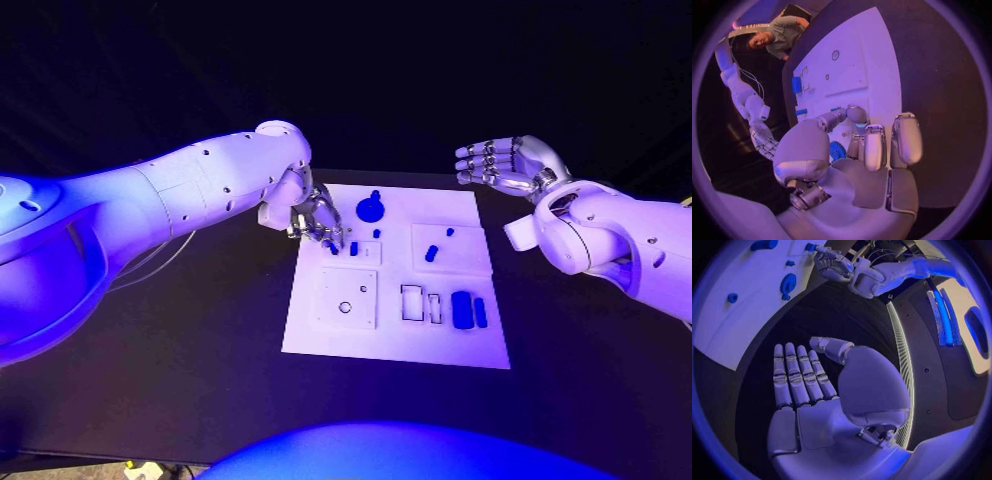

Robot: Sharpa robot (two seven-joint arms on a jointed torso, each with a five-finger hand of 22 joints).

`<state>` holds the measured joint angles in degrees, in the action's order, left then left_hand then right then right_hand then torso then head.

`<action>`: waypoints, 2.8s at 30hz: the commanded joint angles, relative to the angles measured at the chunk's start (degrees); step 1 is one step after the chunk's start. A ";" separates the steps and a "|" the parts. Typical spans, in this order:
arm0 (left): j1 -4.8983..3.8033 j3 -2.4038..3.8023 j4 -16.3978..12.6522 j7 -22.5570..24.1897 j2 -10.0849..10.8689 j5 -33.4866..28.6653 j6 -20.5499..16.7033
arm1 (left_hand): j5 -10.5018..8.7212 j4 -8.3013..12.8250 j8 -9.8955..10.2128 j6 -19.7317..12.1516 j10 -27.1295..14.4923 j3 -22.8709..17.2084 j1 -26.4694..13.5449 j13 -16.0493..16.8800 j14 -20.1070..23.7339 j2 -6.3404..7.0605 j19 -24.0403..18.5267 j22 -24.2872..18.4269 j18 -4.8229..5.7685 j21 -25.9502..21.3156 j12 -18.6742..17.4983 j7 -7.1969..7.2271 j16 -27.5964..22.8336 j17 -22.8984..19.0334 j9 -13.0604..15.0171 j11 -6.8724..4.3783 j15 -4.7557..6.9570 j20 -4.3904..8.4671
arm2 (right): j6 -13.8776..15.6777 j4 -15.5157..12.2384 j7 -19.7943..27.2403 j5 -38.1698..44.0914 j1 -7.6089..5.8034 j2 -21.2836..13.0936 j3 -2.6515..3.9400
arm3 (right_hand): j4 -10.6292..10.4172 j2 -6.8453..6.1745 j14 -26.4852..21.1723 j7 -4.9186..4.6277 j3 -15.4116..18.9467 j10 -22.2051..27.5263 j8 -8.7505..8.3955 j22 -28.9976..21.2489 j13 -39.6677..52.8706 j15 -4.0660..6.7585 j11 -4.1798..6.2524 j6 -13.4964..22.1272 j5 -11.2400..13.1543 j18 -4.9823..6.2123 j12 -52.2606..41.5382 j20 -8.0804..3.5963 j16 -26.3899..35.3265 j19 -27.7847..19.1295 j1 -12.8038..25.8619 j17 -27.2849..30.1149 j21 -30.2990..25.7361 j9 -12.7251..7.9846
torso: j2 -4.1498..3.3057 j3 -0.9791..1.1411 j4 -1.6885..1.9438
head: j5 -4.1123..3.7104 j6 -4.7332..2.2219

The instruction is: Assemble the parts on the task board

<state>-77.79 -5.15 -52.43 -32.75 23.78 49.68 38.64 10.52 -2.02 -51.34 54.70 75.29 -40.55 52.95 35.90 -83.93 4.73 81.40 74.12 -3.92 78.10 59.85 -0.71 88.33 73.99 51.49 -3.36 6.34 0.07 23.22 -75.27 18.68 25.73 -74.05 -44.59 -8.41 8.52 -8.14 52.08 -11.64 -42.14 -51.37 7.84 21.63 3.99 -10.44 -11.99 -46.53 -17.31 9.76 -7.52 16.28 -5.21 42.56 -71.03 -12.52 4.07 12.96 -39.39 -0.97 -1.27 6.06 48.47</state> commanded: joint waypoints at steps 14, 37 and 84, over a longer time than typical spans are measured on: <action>0.42 -0.08 0.26 0.19 -0.43 0.12 0.03 | 6.99 3.65 1.00 1.99 0.56 -10.16 2.82 0.79 -5.80 -0.73 1.07 4.50 0.48 0.88 -0.10 1.34 1.20 15.03 0.83 -0.67 0.02 -0.19 | -0.24 -0.05 0.21 0.01 0.03 0.08 0.01 | 0.03 0.84 -0.66 -2.84 0.58 1.41 -0.85 -1.24 -0.36 -0.25 -0.33 -0.44 -0.81 0.19 0.94 0.21 1.05 0.14 0.36 0.86 -0.48 -0.62 | -0.02 0.01 0.01 | -0.12 0.09; 1.03 -0.16 0.87 -1.13 -1.09 2.74 -2.88 | 6.28 2.39 1.59 1.82 0.28 -8.18 2.12 0.46 -5.62 -1.07 0.63 3.93 0.31 0.27 -0.41 1.15 0.89 14.40 1.29 -0.51 -0.06 -0.24 | -0.47 -0.22 0.28 -0.01 0.04 0.00 0.01 | 0.03 0.84 -0.66 -2.84 0.58 1.41 -0.85 -1.24 -0.36 -0.25 -0.33 -0.44 -0.81 0.19 0.94 0.21 1.05 0.14 0.36 0.86 -0.48 -0.62 | -0.01 0.02 -0.03 | -0.39 0.33; 1.37 1.46 -3.91 5.07 4.68 -7.03 -17.38 | -6.96 -12.28 7.52 -3.26 -8.37 17.50 6.53 -7.31 -2.45 3.92 -4.86 -4.37 -1.92 -9.05 -6.20 -0.86 -4.88 4.50 5.44 1.27 -1.11 -1.07 | -0.71 -0.15 0.28 -0.11 0.36 -0.23 0.01 | 0.04 0.82 -0.71 -2.95 0.69 1.45 -0.93 -1.67 -0.36 -0.27 -0.37 -0.41 -0.80 0.17 0.95 0.22 1.07 0.19 0.40 1.03 -0.49 -0.67 | 0.07 -0.04 0.10 | -0.83 -0.43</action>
<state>-76.37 -3.74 -55.79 -28.45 28.39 43.68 22.14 3.83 -13.99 -44.31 52.10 67.17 -24.34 59.02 29.18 -84.64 8.45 77.52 69.94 -4.00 69.79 54.18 -1.61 84.01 74.00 55.91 -2.15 5.61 -0.94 22.66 -75.38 18.80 25.63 -73.73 -44.77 -8.41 8.52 -8.14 52.07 -11.64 -42.14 -51.36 7.83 20.20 3.99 -10.44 -11.99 -46.53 -17.31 9.76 -7.52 16.28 -5.21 42.56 -71.04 -11.87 4.07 12.63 -39.33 -0.98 -1.20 5.33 48.16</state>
